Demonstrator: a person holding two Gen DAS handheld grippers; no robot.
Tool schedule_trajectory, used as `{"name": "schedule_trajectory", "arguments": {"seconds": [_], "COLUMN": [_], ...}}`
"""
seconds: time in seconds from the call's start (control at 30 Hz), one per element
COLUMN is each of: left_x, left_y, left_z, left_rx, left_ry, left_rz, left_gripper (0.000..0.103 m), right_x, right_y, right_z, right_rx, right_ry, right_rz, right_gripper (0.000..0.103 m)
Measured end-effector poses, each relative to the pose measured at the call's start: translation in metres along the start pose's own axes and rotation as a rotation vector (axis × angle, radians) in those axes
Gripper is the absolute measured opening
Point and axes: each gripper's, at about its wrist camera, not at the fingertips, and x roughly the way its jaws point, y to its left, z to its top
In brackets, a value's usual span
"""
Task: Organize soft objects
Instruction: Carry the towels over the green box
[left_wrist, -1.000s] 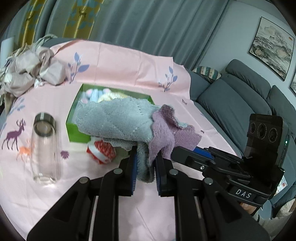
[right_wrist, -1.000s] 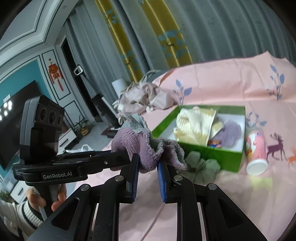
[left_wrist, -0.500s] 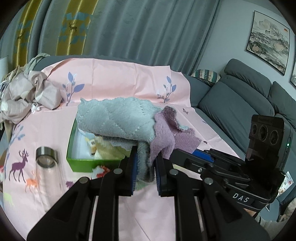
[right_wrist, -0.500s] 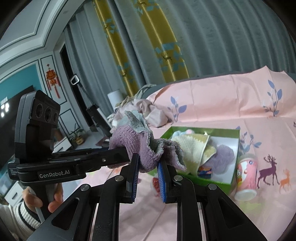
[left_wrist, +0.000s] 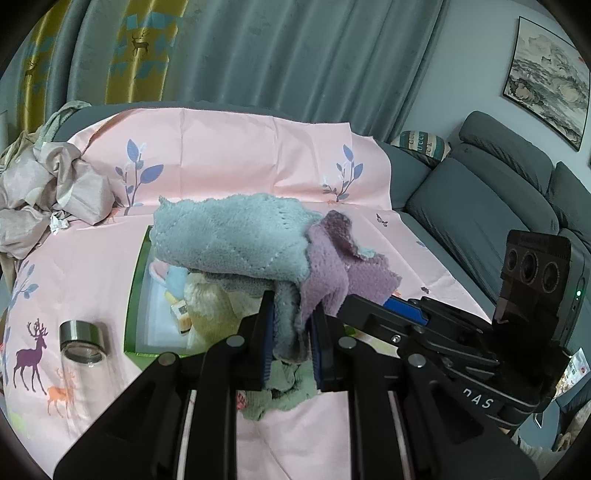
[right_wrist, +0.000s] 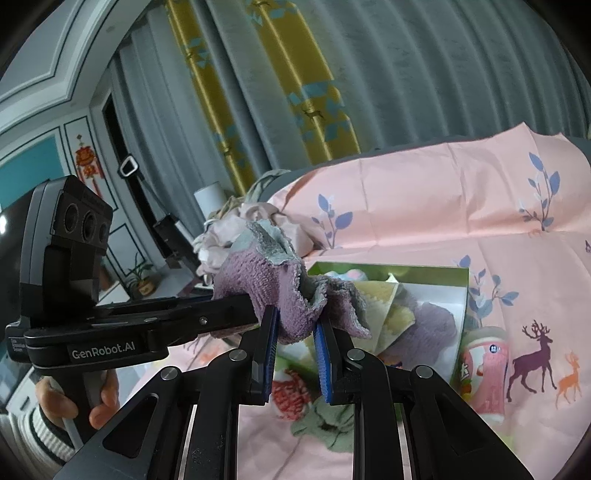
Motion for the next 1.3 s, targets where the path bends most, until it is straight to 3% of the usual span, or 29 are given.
{"name": "schedule_trajectory", "arguments": {"seconds": [0.5,0.87,1.3], "left_x": [0.056,0.104,0.127], "left_y": [0.007,0.031,0.044], "left_z": [0.030,0.020,0.015], "left_rx": [0.024,0.007,-0.004], "left_ry": [0.064,0.162,0.214], "left_rz": [0.020,0.075,0.103], "left_gripper": [0.013,0.013,0.013], "right_x": [0.036,0.079,0.106], "right_y": [-0.039,-0.066,-0.077], "right_z": [0.017,0.003,-0.009], "right_rx": [0.018,0.068,0.090], "right_ry": [0.020,0.109,0.183], "right_rz": [-0.076,-0.098,-0.118], "right_gripper": [0.022,0.022,0.022]}}
